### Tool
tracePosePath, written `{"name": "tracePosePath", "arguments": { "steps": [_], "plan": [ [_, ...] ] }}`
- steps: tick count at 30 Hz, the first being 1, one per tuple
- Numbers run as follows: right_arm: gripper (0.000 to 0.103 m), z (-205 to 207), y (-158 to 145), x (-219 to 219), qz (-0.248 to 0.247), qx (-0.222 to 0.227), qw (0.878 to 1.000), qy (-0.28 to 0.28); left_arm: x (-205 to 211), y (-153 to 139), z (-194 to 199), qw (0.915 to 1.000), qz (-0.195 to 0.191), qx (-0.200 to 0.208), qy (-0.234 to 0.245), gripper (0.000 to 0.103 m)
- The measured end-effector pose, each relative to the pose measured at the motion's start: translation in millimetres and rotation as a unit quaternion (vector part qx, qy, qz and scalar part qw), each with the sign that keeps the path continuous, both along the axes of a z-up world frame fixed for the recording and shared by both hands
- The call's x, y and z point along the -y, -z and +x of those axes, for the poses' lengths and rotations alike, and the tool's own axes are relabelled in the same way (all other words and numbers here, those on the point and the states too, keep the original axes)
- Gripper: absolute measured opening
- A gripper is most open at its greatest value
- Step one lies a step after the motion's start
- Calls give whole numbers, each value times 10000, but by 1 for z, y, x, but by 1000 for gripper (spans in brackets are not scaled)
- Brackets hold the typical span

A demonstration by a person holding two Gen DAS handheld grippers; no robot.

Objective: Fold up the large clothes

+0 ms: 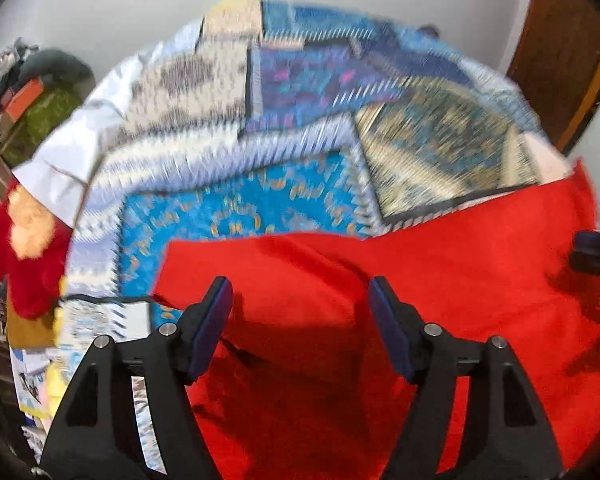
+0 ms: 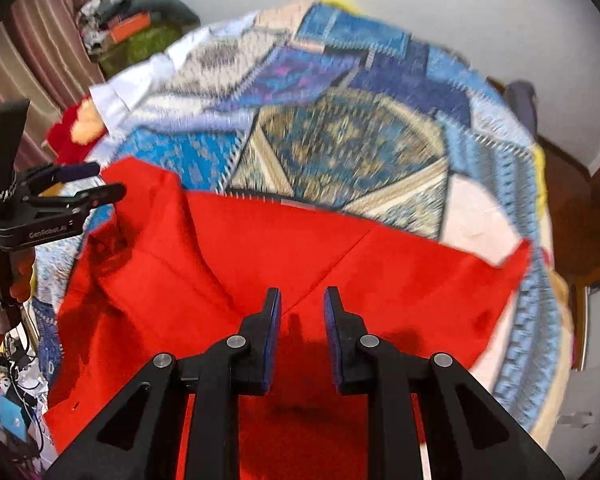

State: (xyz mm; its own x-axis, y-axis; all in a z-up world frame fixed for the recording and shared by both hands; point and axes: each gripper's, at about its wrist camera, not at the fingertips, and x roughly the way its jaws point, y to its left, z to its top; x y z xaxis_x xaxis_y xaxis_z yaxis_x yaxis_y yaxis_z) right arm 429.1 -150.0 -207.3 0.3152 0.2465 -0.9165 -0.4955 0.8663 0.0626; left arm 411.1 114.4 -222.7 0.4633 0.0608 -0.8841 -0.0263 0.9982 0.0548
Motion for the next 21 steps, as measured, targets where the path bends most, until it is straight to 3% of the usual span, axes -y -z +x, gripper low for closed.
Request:
{"name": "tracePosePath", "arguments": {
  "steps": [3,5,7,9,10,13,14,15,17,21],
  "plan": [
    [17,4,34,-4,-617,-13,9981,-24,-15,43,9,9983,86,-502,-290,70],
    [17,0,41,3,-646,231,9975,-169,-27,66,5,9964,99,-763,-357,75],
    [17,-4,39,10,-826,418,9956,-131,-38,76,-3,9958,65,-831,-383,81],
    [18,-5,37,19,-1169,639,9911,16,-47,80,-14,9948,376,-809,-494,81],
    [20,-5,37,27,-1354,719,9881,109,-52,82,-20,9950,343,-782,-513,81],
    [50,-6,35,48,-1361,769,9871,357,-52,77,-36,9957,350,-735,-448,81],
    [70,-5,34,52,-1395,801,9861,424,-49,75,-40,9953,462,-758,-389,81],
    [83,-4,33,61,-1442,853,9844,537,-46,74,-43,9949,547,-780,-327,80],
    [84,-7,29,74,-1278,732,9870,640,-41,67,-52,9945,640,-791,-256,80],
    [84,-13,11,88,-706,480,9934,764,-38,27,-61,9984,203,-389,-345,80]
  ]
}}
